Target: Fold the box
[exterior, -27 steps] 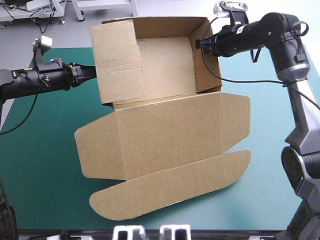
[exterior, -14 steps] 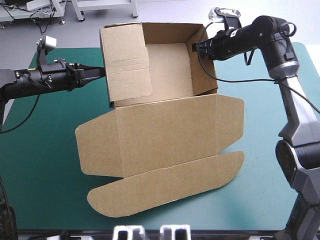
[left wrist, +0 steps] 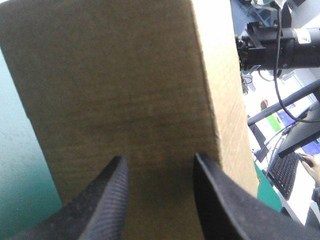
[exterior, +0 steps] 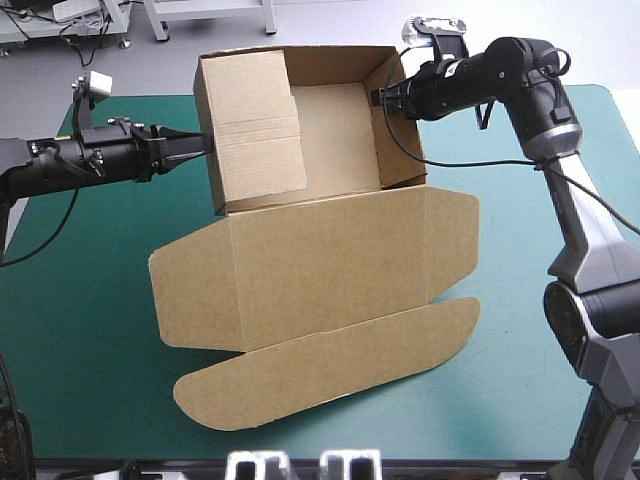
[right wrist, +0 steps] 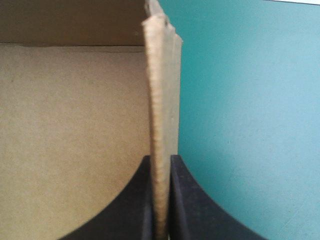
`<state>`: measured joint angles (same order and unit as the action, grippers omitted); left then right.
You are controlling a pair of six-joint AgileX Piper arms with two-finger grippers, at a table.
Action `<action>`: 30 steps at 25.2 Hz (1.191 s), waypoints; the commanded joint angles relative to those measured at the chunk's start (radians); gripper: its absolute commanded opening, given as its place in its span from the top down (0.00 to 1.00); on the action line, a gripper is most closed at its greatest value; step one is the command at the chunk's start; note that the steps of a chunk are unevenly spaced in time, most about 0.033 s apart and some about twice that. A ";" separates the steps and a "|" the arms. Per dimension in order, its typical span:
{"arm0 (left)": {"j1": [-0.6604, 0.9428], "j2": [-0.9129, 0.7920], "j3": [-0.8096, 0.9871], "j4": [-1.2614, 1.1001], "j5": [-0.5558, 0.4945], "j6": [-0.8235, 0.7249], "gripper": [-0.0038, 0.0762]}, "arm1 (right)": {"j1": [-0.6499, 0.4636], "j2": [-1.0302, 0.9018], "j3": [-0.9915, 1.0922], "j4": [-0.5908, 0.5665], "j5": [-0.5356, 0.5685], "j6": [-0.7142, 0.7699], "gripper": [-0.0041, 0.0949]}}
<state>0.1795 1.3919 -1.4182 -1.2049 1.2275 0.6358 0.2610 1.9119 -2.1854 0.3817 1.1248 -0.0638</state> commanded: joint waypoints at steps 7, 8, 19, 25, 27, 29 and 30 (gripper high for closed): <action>-0.006 -0.034 -0.030 -0.040 0.013 0.000 0.56 | 0.010 -0.060 -0.040 0.072 -0.071 0.003 0.97; -0.006 -0.034 -0.030 -0.040 0.013 0.000 0.56 | 0.010 -0.060 -0.040 0.086 -0.071 -0.005 0.97; -0.006 -0.034 -0.030 -0.101 0.059 0.000 0.56 | 0.010 -0.060 -0.040 0.053 -0.081 -0.004 0.97; -0.006 -0.034 -0.030 -0.115 0.057 0.000 0.56 | 0.010 -0.060 -0.040 0.055 -0.081 -0.004 0.97; -0.006 -0.034 -0.030 -0.082 0.039 0.000 0.56 | 0.010 -0.060 -0.040 0.064 -0.081 -0.004 0.97; -0.006 -0.034 -0.030 -0.025 0.007 -0.008 0.56 | 0.010 -0.060 -0.040 0.081 -0.081 -0.006 0.97; -0.006 -0.034 -0.030 -0.011 -0.010 -0.021 0.56 | 0.010 -0.060 -0.040 0.081 -0.079 -0.008 0.97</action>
<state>0.1795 1.3919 -1.4182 -1.1815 1.2302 0.6346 0.2698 1.9119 -2.1877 0.3883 1.1050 -0.0755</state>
